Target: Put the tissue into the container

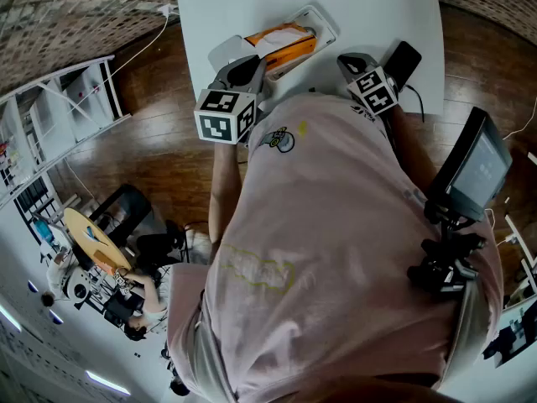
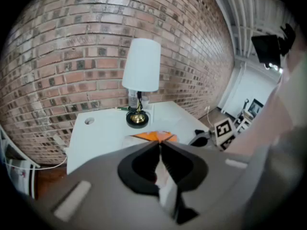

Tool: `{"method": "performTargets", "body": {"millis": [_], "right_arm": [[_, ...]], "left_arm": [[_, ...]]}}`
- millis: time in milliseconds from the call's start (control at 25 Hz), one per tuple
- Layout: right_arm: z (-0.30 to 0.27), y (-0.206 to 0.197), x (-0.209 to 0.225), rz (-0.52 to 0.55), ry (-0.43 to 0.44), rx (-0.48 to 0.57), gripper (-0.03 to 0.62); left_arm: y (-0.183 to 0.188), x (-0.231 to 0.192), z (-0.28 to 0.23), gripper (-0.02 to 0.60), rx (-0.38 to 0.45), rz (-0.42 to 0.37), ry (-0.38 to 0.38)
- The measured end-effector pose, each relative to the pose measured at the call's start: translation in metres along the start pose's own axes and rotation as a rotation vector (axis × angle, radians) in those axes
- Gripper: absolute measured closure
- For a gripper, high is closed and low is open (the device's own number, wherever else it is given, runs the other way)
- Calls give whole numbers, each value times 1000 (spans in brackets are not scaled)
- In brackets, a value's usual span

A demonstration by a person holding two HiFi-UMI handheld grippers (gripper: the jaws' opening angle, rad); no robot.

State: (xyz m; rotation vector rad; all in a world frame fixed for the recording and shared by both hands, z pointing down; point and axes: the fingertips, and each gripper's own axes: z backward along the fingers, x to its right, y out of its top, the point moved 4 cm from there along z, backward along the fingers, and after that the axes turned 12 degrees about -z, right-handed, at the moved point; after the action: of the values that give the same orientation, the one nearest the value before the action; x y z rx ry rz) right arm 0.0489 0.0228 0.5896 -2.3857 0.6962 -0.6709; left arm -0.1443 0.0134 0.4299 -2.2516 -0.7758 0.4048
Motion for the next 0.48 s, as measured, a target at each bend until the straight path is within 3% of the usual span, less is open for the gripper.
{"method": "performTargets", "body": {"millis": [200, 480], "right_arm": [[0, 2, -1, 8, 0, -1, 591], [0, 2, 0, -7, -1, 8, 591]], "left_arm": [[46, 0, 40, 560, 176, 55, -38], [107, 0, 75, 558, 364, 35, -33]]}}
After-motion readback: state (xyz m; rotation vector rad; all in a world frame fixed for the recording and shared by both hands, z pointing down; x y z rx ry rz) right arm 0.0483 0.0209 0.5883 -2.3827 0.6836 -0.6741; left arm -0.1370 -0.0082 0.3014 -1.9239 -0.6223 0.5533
